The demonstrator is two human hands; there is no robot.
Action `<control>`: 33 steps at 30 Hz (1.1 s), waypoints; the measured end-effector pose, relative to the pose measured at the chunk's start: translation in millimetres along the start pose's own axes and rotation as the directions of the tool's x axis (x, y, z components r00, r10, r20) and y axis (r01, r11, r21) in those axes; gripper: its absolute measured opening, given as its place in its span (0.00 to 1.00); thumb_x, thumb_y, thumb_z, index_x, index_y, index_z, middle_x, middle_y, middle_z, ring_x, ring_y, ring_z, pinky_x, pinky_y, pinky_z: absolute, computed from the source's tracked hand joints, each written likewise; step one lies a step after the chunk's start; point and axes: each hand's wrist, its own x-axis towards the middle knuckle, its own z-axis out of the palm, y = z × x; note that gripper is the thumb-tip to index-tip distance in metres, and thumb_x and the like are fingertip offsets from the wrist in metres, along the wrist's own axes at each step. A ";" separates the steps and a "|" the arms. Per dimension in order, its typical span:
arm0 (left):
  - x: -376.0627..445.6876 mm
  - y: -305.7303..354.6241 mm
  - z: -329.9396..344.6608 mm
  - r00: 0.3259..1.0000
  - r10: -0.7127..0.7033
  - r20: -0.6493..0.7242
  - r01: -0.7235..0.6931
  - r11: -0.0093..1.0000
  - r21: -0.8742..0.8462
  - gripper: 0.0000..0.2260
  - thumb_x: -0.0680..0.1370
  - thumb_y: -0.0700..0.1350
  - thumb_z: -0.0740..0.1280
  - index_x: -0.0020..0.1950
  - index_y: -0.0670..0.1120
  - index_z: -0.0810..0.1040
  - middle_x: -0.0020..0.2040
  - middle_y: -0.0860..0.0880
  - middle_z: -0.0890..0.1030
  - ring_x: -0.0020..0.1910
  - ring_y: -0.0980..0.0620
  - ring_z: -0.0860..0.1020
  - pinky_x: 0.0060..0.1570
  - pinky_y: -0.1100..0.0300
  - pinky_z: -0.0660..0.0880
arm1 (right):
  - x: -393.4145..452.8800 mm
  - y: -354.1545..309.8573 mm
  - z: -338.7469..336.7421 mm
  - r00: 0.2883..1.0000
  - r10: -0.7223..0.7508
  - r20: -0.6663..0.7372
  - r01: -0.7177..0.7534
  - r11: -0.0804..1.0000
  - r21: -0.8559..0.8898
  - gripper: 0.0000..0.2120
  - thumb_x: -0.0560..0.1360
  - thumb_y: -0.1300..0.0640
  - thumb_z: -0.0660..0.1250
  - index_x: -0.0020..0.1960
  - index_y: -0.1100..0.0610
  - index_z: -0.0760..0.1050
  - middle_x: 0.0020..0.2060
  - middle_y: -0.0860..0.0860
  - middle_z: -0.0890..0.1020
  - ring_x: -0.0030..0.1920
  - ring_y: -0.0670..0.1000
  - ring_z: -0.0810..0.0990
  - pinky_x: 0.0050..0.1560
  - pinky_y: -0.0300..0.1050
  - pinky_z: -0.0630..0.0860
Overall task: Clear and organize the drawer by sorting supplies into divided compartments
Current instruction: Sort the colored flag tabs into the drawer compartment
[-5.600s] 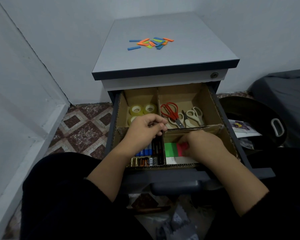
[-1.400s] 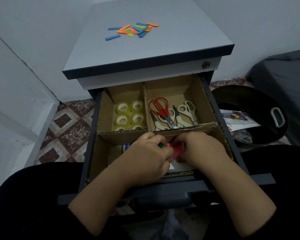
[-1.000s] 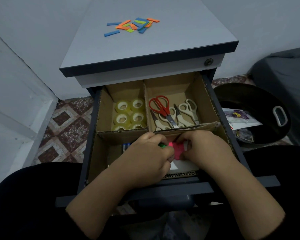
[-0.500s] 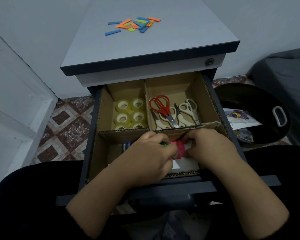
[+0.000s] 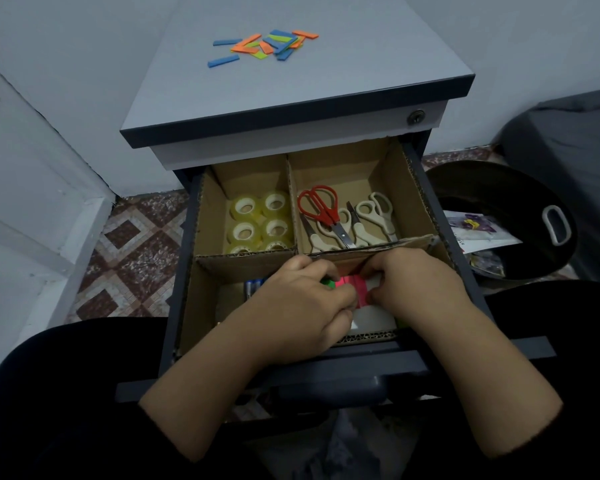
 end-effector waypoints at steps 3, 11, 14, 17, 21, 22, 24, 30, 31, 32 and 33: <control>0.3 0.0 -0.7 1.000 0.008 0.019 -0.009 1.000 0.019 0.13 0.77 0.51 0.54 0.46 0.49 0.77 0.43 0.47 0.81 0.55 0.49 0.73 0.58 0.57 0.60 | 0.2 -0.8 -0.2 1.000 -0.007 -0.005 0.007 1.000 -0.002 0.13 0.72 0.54 0.68 0.55 0.42 0.79 0.49 0.48 0.82 0.49 0.53 0.80 0.45 0.45 0.78; 0.8 1.1 -2.5 1.000 0.022 -0.021 -0.022 1.000 -0.011 0.13 0.76 0.51 0.53 0.47 0.49 0.76 0.44 0.49 0.80 0.56 0.52 0.70 0.57 0.58 0.58 | -0.9 -2.7 -3.1 1.000 -0.029 -0.006 0.029 0.999 -0.020 0.15 0.72 0.55 0.68 0.56 0.40 0.79 0.50 0.49 0.81 0.50 0.54 0.80 0.42 0.43 0.74; -0.1 1.1 -2.4 0.999 0.025 -0.041 -0.024 1.000 0.013 0.13 0.76 0.51 0.54 0.47 0.50 0.77 0.44 0.49 0.81 0.54 0.54 0.67 0.56 0.59 0.57 | -1.0 -2.4 -3.8 0.999 -0.033 -0.009 0.033 0.999 -0.029 0.16 0.72 0.56 0.68 0.56 0.40 0.79 0.50 0.50 0.81 0.50 0.54 0.80 0.42 0.43 0.75; 0.6 1.0 -1.7 0.999 0.033 -0.012 -0.033 0.999 0.024 0.15 0.77 0.52 0.52 0.49 0.50 0.78 0.46 0.49 0.81 0.56 0.52 0.70 0.57 0.59 0.57 | -0.8 -1.7 -2.9 0.999 -0.040 -0.022 0.040 0.999 -0.026 0.16 0.72 0.56 0.68 0.57 0.40 0.79 0.51 0.50 0.81 0.50 0.54 0.80 0.43 0.44 0.75; 1.4 0.9 -1.2 0.999 0.035 -0.005 -0.035 0.999 0.023 0.16 0.77 0.52 0.51 0.49 0.50 0.78 0.45 0.48 0.80 0.56 0.50 0.73 0.56 0.58 0.58 | 0.7 -1.5 -1.1 0.999 -0.044 -0.024 0.043 0.999 -0.026 0.16 0.73 0.55 0.68 0.57 0.39 0.78 0.51 0.49 0.81 0.51 0.54 0.80 0.42 0.43 0.74; 1.0 1.2 -1.0 0.999 0.034 -0.018 -0.034 0.999 0.020 0.16 0.77 0.51 0.52 0.49 0.50 0.78 0.45 0.48 0.80 0.56 0.51 0.72 0.56 0.58 0.58 | 0.9 -1.3 -1.1 0.999 -0.044 -0.024 0.043 0.999 -0.025 0.16 0.72 0.55 0.68 0.57 0.39 0.78 0.51 0.49 0.81 0.50 0.54 0.80 0.42 0.43 0.74; 0.7 1.1 -0.8 0.999 0.031 -0.044 -0.030 0.999 0.019 0.15 0.77 0.51 0.52 0.48 0.50 0.78 0.44 0.48 0.81 0.55 0.53 0.69 0.56 0.59 0.57 | 0.9 -1.2 -1.2 0.999 -0.043 -0.021 0.042 0.999 -0.018 0.16 0.72 0.55 0.68 0.56 0.39 0.79 0.50 0.49 0.81 0.50 0.54 0.80 0.42 0.43 0.75; 0.9 2.1 -1.7 0.995 0.029 -0.099 -0.023 0.998 0.055 0.12 0.75 0.50 0.56 0.46 0.51 0.78 0.42 0.49 0.81 0.50 0.55 0.64 0.52 0.60 0.58 | 0.4 -2.3 -1.8 0.998 -0.057 -0.029 0.057 0.998 -0.013 0.14 0.73 0.55 0.68 0.55 0.40 0.79 0.48 0.49 0.81 0.48 0.54 0.80 0.40 0.43 0.74; 0.8 2.0 -2.0 0.996 0.027 -0.087 -0.022 0.998 0.054 0.12 0.75 0.50 0.55 0.46 0.51 0.78 0.43 0.49 0.81 0.51 0.55 0.64 0.52 0.60 0.58 | 0.7 -2.6 -1.8 0.998 -0.057 -0.028 0.056 0.998 -0.014 0.14 0.73 0.55 0.68 0.55 0.39 0.79 0.49 0.49 0.81 0.48 0.53 0.80 0.41 0.43 0.74; 0.7 1.7 -2.5 0.998 0.025 -0.065 -0.023 0.999 0.041 0.12 0.76 0.51 0.55 0.47 0.51 0.78 0.45 0.48 0.81 0.52 0.55 0.64 0.53 0.60 0.58 | 0.6 -2.6 -1.9 0.998 -0.055 -0.026 0.055 0.998 -0.014 0.15 0.73 0.55 0.68 0.55 0.39 0.79 0.49 0.49 0.81 0.49 0.53 0.80 0.41 0.43 0.73; 1.0 1.1 -2.8 0.999 0.023 -0.041 -0.022 0.999 0.024 0.13 0.76 0.51 0.54 0.48 0.51 0.78 0.47 0.47 0.80 0.53 0.55 0.64 0.54 0.60 0.57 | 0.7 -2.6 -1.8 0.998 -0.054 -0.024 0.053 0.998 -0.015 0.15 0.73 0.55 0.68 0.56 0.39 0.79 0.49 0.49 0.81 0.49 0.53 0.80 0.41 0.43 0.73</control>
